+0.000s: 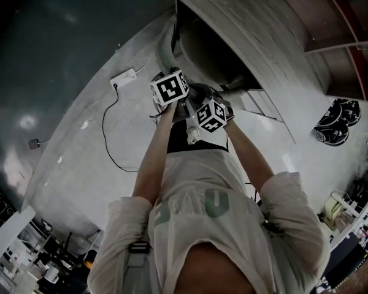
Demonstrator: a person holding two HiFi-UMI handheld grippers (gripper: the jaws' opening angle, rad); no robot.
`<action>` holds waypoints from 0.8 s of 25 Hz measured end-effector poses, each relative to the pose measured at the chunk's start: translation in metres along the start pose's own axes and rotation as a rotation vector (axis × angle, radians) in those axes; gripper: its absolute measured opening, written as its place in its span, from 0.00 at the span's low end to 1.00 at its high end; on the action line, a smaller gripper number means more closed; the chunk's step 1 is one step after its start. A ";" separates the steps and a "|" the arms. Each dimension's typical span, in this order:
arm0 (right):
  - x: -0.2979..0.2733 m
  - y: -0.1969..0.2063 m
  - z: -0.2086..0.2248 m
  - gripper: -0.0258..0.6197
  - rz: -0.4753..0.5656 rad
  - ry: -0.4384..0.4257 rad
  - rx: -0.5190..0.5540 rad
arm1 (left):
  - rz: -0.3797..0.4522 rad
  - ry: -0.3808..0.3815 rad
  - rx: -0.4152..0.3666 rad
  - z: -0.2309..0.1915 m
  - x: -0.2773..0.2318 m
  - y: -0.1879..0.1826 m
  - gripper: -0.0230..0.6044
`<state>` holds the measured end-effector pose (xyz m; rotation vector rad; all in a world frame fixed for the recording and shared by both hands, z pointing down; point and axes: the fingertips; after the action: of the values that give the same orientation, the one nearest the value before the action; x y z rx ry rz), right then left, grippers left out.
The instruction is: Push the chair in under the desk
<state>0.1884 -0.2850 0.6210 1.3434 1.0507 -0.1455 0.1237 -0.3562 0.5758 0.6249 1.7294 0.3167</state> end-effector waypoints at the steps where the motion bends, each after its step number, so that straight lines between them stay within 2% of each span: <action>1: 0.000 0.001 0.000 0.18 -0.005 -0.001 -0.018 | 0.000 0.002 -0.002 0.000 0.000 0.000 0.29; 4: 0.001 0.002 -0.002 0.22 -0.074 -0.049 -0.137 | 0.009 0.034 0.029 0.000 0.002 0.002 0.29; 6: 0.003 -0.001 -0.001 0.23 -0.129 -0.064 -0.148 | 0.026 0.060 0.049 0.000 0.006 0.000 0.29; 9: 0.008 -0.005 0.001 0.23 -0.159 -0.002 -0.107 | 0.031 0.078 0.033 0.000 0.013 -0.004 0.29; 11: 0.011 -0.004 0.001 0.23 -0.179 0.037 -0.146 | 0.040 0.097 0.045 0.000 0.019 -0.003 0.29; 14: 0.013 -0.004 0.002 0.24 -0.229 0.057 -0.188 | 0.150 0.106 0.064 -0.006 0.041 -0.018 0.28; 17: 0.020 -0.006 0.002 0.24 -0.252 0.083 -0.181 | 0.296 0.104 -0.003 -0.009 0.075 -0.049 0.28; 20: 0.029 -0.010 0.001 0.23 -0.261 0.129 -0.122 | 0.410 0.121 -0.043 -0.010 0.110 -0.079 0.28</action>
<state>0.1984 -0.2752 0.5940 1.1135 1.3221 -0.1869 0.0795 -0.3580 0.4472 0.9453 1.6956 0.6877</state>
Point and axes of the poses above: the fingertips, and each gripper's own axes: x backward along the fingers, z to its right, y out of its underside, and after that the axes turned 1 degree about -x, right-handed
